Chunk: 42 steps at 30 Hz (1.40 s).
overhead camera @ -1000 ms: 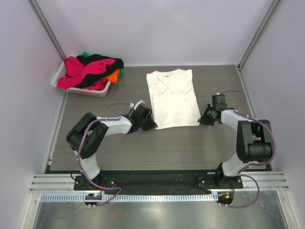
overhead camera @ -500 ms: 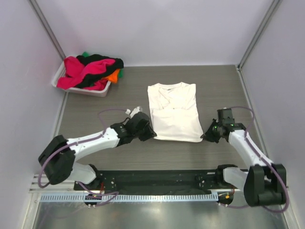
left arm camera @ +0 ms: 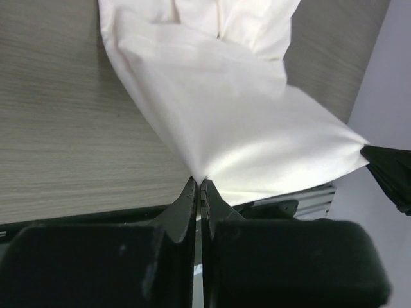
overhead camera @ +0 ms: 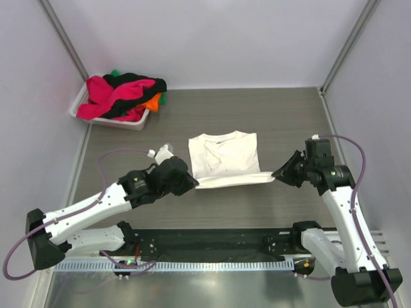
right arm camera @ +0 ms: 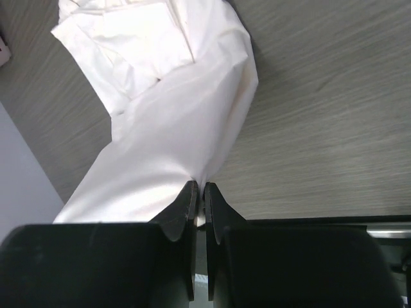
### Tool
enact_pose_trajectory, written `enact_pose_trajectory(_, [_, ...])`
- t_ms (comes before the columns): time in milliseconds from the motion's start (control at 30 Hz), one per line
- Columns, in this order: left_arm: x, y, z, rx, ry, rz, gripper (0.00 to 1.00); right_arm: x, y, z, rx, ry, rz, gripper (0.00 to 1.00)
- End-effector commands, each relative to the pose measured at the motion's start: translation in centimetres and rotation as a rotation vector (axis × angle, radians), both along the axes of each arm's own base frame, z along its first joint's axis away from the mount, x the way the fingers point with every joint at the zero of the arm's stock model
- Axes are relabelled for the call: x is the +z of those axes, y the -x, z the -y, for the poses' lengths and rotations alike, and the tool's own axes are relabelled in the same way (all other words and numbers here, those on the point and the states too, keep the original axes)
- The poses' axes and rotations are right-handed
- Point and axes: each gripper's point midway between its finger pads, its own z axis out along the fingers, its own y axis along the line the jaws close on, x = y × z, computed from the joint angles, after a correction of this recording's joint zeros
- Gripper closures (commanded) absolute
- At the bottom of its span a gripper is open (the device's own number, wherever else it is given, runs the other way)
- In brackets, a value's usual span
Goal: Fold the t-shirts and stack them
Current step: Fold the tshirt
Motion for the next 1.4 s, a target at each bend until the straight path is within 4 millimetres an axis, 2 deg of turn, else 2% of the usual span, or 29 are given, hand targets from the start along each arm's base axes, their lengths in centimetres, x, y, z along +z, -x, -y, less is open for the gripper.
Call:
enact_pose_trajectory(0, [0.5, -2.4, -4.7, 0.119, -0.201, 0.061, 1.0, 1.8, -2.9, 1.6, -0.015, 0.1, 0.037, 0.99])
enact_pose_trajectory(33, [0.6, -2.7, -4.7, 0.115, -0.201, 0.052, 1.0, 1.3, -3.9, 1.7, -0.004, 0.114, 0.017, 0.99])
enact_pose_trajectory(67, [1.0, -3.8, -5.0, 0.139, -0.193, 0.056, 1.0, 1.4, -4.6, 1.7, -0.002, 0.124, 0.019, 0.99])
enact_pose_trajectory(100, [0.7, -4.4, -5.1, 0.134, -0.207, 0.05, 1.0, 2.0, -5.6, 1.8, 0.0, 0.129, 0.035, 0.99])
enact_pose_trajectory(133, [0.5, -4.7, -5.0, 0.123, -0.202, 0.036, 1.0, 1.6, -6.7, 1.7, 0.008, 0.136, 0.02, 0.99])
enact_pose_trajectory(167, [1.0, -6.0, -5.5, 0.155, -0.187, 0.044, 1.0, 2.3, -7.8, 1.7, 0.013, 0.137, 0.038, 0.99])
enact_pose_trajectory(300, [1.3, -9.1, -6.2, 0.175, -0.183, 0.043, 1.0, 2.8, -11.5, 1.6, 0.02, 0.156, 0.037, 0.99])
enact_pose_trajectory(333, [0.7, -10.1, -6.6, 0.175, -0.196, 0.024, 1.0, 2.9, -12.4, 1.5, 0.022, 0.157, 0.043, 0.99])
enact_pose_trajectory(433, [1.4, -12.4, -6.4, 0.161, -0.201, 0.033, 1.0, 3.0, -15.2, 1.5, 0.021, 0.167, 0.043, 0.99])
enact_pose_trajectory(467, [0.4, -13.3, -6.5, 0.162, -0.218, 0.002, 1.0, 3.7, -16.1, 1.5, 0.018, 0.168, 0.061, 0.99])
enact_pose_trajectory(500, [0.3, -13.9, -6.4, 0.159, -0.224, -0.004, 1.0, 2.5, -16.9, 1.4, 0.027, 0.169, 0.029, 0.99])
enact_pose_trajectory(533, [0.8, -14.8, -6.2, 0.157, -0.222, 0.004, 0.99, 2.5, -17.6, 1.4, 0.026, 0.17, 0.029, 0.99])
enact_pose_trajectory(567, [-0.3, -15.6, -6.5, 0.154, -0.242, -0.019, 1.0, 2.6, -18.4, 1.3, 0.028, 0.168, 0.035, 0.99])
enact_pose_trajectory(633, [-0.8, -16.7, -6.5, 0.148, -0.251, -0.034, 0.99, 1.2, -19.7, 1.2, 0.035, 0.175, 0.007, 0.99])
enact_pose_trajectory(667, [-1.3, -17.8, -6.7, 0.15, -0.258, -0.047, 1.0, 1.6, -20.5, 1.1, 0.037, 0.177, 0.02, 0.99])
enact_pose_trajectory(700, [-1.7, -18.2, -6.7, 0.148, -0.259, -0.057, 1.0, 0.6, -21.1, 1.1, 0.042, 0.179, -0.003, 0.99])
enact_pose_trajectory(733, [-1.6, -19.1, -7.0, 0.157, -0.251, -0.051, 1.0, 0.4, -21.6, 1.1, 0.041, 0.181, -0.005, 0.99])
enact_pose_trajectory(767, [-2.7, -19.7, -7.1, 0.153, -0.264, -0.073, 1.0, 0.9, -22.4, 1.1, 0.041, 0.181, 0.012, 0.99])
enact_pose_trajectory(833, [-3.6, -20.8, -7.5, 0.157, -0.257, -0.093, 1.0, -0.2, -23.4, 1.0, 0.044, 0.185, -0.009, 0.99])
enact_pose_trajectory(867, [-3.4, -21.6, -7.5, 0.157, -0.254, -0.088, 1.0, 0.1, -24.2, 0.8, 0.048, 0.183, 0.002, 0.99])
enact_pose_trajectory(900, [-4.6, -22.1, -7.5, 0.148, -0.27, -0.112, 1.0, -0.1, -24.6, 0.9, 0.048, 0.184, 0.001, 0.99])
enact_pose_trajectory(967, [-4.4, -23.5, -7.6, 0.143, -0.252, -0.109, 1.0, -0.6, -25.7, 0.6, 0.053, 0.186, -0.003, 0.99])
enact_pose_trajectory(1000, [-5.6, -23.9, -7.7, 0.134, -0.267, -0.132, 1.0, -0.8, -26.1, 0.7, 0.052, 0.188, -0.006, 0.99])
enact_pose_trajectory(1100, [-5.8, -25.4, -7.7, 0.125, -0.261, -0.132, 0.99, -1.9, -27.5, 0.6, 0.056, 0.195, -0.017, 0.99])
enact_pose_trajectory(1133, [-6.8, -25.8, -7.9, 0.125, -0.271, -0.153, 1.0, -2.2, -27.8, 0.6, 0.057, 0.197, -0.02, 0.99])
enact_pose_trajectory(1200, [-6.8, -26.6, -7.9, 0.126, -0.268, -0.153, 0.99, -3.2, -28.5, 0.4, 0.062, 0.197, -0.035, 0.99])
enact_pose_trajectory(1233, [-7.7, -26.9, -8.2, 0.128, -0.276, -0.17, 0.98, -3.5, -28.8, 0.4, 0.061, 0.197, -0.04, 0.99])
enact_pose_trajectory(1333, [-8.1, -27.8, -8.0, 0.114, -0.268, -0.179, 0.95, -5.0, -29.4, 0.3, 0.058, 0.195, -0.065, 0.99])
enact_pose_trajectory(1367, [-9.0, -28.1, -8.3, 0.117, -0.272, -0.203, 0.94, -4.8, -30.0, 0.1, 0.058, 0.19, -0.054, 0.99])
